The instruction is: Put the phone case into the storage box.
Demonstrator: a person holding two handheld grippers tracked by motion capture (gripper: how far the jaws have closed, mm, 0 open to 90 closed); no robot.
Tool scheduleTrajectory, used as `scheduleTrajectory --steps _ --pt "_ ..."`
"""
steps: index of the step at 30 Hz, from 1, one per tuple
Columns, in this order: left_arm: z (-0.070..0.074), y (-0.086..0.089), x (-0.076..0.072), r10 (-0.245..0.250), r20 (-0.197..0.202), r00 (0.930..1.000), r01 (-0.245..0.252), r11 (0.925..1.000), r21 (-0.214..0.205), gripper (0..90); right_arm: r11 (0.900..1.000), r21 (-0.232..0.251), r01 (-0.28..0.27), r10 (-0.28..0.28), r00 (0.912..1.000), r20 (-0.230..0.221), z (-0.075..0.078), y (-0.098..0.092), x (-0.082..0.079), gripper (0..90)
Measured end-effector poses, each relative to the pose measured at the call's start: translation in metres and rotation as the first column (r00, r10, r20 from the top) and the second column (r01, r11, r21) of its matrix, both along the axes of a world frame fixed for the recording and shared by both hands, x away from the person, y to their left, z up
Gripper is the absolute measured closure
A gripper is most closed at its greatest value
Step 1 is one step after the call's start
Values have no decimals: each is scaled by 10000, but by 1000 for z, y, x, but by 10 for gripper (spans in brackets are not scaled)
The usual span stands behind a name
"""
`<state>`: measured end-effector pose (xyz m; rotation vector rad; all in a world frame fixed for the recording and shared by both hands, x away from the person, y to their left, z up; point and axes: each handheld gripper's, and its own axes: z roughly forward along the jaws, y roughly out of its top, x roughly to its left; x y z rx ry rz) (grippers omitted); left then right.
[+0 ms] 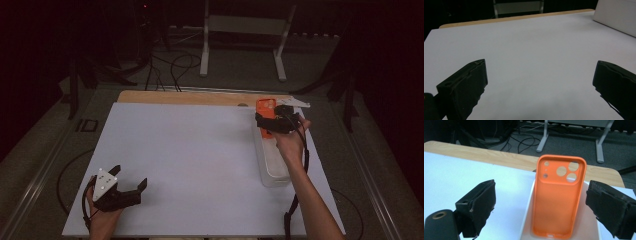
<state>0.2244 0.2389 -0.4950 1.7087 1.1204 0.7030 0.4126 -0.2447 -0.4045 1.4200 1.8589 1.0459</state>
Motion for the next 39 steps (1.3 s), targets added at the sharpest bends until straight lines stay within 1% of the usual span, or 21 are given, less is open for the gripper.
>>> scheduleTrajectory --steps 2,3,4,6,9,13,16,18,19,20,22,23,24,28,30,31,32,33,34,36,39 --pt "0 0 0 -10 -29 10000 10 10000 -16 5 9999 20 -157 157 9999 -51 -1 0 -7 93" --pt "-1 0 1 -16 -47 10000 16 10000 -2 5 9999 20 -157 157 9999 -51 -1 0 -7 93" --pt "-1 -1 1 -13 -57 10000 13 10000 8 5 9994 -86 -342 342 9994 -40 -1 2 -14 93" --pt "-1 -1 1 -35 -74 10000 35 10000 20 5 9989 -76 -468 468 9989 -57 -1 2 -18 93" --pt "-1 0 1 -30 -75 10000 30 10000 -13 5 9969 140 -774 775 9969 -91 -2 2 -31 94" --pt "-1 0 1 -22 -116 9999 22 10000 -22 5 9952 196 -962 963 9953 -76 -5 3 -45 94" --pt "-1 0 1 -35 -114 9999 35 10000 -22 5 9930 450 -1096 1090 9939 156 -5 3 -59 113" --pt "-1 0 1 -25 -121 9999 24 10000 -36 5 9924 388 -1164 1156 9930 223 -6 4 -67 124" --pt "-1 0 1 -25 -121 9999 24 10000 -36 5 9924 388 -1164 1156 9930 223 -6 4 -67 124" --pt "-1 0 1 -16 -114 9999 16 10000 -38 5 9916 265 -1267 1258 9915 339 -9 3 -78 128" --pt "-1 0 1 -8 -116 9999 8 10000 -46 5 9910 300 -1302 1289 9908 408 -10 3 -82 128" --pt "-1 0 1 -1 -121 9999 1 10000 -35 5 9902 228 -1376 1365 9896 458 -12 1 -90 126" --pt "-1 0 1 1 -120 9999 -1 10000 -38 5 9902 228 -1376 1365 9896 458 -12 1 -90 126" --pt "0 1 1 -17 -130 9999 16 10000 -43 4 9887 237 -1481 1460 9867 721 -17 -3 -106 117" --pt "1 0 1 -26 -123 9999 27 10000 17 4 9882 371 -1484 1447 9857 867 -23 -6 -114 108" --pt "1 0 1 -26 -123 9999 27 10000 17 3 9882 371 -1484 1447 9857 867 -23 -6 -114 108" --pt "2 -2 0 -84 -78 9999 86 9998 194 3 9884 409 -1464 1421 9855 927 -25 -8 -118 105" --pt "2 -2 0 -108 -63 9999 109 9996 251 3 9882 605 -1409 1337 9849 1100 -30 -13 -127 103" --pt "2 -3 0 -149 -67 9999 151 9993 337 3 9883 655 -1375 1290 9844 1197 -31 -14 -131 102" --pt "3 -5 0 -208 -41 9998 210 9987 474 3 9870 784 -1402 1298 9837 1248 -34 -17 -138 102" --pt "4 -6 0 -327 -40 9995 329 9974 642 3 9856 762 -1512 1381 9782 1550 -40 -19 -150 101"
